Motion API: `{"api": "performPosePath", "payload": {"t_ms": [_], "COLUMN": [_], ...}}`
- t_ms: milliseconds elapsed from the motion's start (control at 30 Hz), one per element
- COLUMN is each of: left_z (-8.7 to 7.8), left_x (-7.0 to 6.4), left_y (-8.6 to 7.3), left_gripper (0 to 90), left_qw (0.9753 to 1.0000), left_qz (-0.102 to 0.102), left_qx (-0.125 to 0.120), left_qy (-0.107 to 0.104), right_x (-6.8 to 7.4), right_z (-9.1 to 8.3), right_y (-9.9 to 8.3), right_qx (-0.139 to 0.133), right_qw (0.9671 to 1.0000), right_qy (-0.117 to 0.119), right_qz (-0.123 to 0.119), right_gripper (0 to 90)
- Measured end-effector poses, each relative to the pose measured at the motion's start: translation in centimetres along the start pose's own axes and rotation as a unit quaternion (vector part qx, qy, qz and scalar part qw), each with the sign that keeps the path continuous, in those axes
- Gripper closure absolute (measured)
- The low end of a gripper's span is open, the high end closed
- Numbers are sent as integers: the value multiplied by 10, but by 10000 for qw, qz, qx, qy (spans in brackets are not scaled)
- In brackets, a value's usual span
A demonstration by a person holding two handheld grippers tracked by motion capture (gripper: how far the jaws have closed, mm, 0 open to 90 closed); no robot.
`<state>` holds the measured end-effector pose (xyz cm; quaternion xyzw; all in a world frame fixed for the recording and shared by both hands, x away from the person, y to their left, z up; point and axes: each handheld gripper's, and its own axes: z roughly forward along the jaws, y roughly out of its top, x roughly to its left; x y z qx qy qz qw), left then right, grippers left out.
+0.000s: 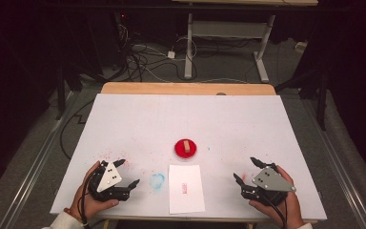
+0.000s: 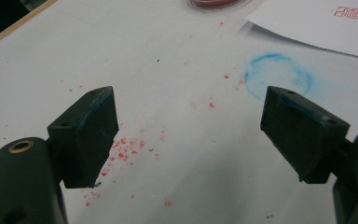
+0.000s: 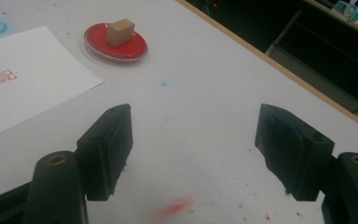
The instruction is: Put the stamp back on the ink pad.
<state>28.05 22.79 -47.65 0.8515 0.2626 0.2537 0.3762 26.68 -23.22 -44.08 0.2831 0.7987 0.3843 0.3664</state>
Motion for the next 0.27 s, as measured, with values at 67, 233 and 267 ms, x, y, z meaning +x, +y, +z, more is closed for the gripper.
{"api": "performPosePath", "payload": {"t_ms": [67,233,267], "left_z": [1,2,2], "left_x": [0,-1,-1], "left_y": [1,1,1], "left_gripper": [185,185,185], "left_qw": [10000,10000,10000], "left_qz": [11,47,42], "left_qx": [11,42,27], "left_qy": [-2,-42,-43], "right_x": [-1,-4,-3], "right_z": [-1,-3,-3], "right_y": [-1,-3,-2], "right_qx": [-31,-60,-61], "right_qw": [10000,9999,9999], "right_qy": [-27,-56,-51], "right_qz": [31,119,120], "right_gripper": [285,281,279]}}
